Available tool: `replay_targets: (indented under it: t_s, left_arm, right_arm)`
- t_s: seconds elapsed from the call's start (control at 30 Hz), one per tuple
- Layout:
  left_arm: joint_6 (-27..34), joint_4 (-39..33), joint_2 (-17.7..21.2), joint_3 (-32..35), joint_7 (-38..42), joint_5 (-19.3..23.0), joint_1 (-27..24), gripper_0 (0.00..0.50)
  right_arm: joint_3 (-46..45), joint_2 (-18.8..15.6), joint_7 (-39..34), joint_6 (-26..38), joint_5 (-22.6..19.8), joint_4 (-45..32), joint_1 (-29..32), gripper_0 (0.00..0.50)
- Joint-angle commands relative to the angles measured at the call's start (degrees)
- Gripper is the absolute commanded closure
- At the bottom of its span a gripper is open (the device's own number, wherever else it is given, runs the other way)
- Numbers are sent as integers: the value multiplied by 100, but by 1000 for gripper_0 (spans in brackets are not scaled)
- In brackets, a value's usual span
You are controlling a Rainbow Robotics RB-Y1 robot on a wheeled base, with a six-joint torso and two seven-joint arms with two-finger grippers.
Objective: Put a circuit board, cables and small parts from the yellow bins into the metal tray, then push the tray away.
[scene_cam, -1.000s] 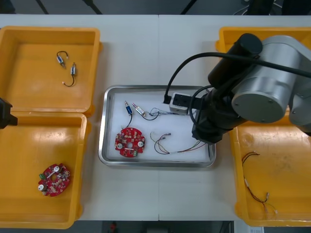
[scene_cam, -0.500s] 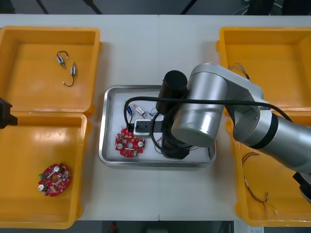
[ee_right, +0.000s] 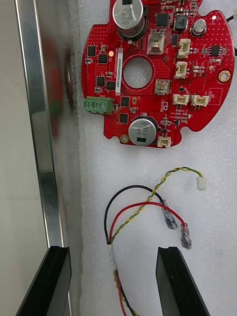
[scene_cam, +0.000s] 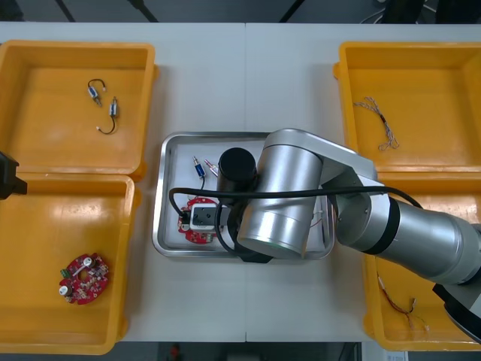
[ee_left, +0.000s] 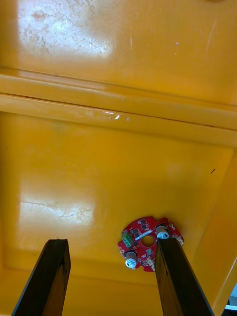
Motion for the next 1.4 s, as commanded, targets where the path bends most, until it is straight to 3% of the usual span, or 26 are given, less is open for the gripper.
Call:
replay_targets:
  t_s: [0.03, 0.7, 1.4]
  left_arm:
    - [-54, -19, 267, 189, 232, -53, 84, 0]
    - [-54, -19, 267, 189, 232, -53, 84, 0]
    - [-54, -19, 267, 189, 232, -53, 84, 0]
  right_arm:
    - [235, 232, -406, 54, 299, -122, 199, 0]
    - [709, 346, -573, 45, 1284, -465, 875, 0]
    - [797, 328, -573, -333, 1407, -175, 884, 1]
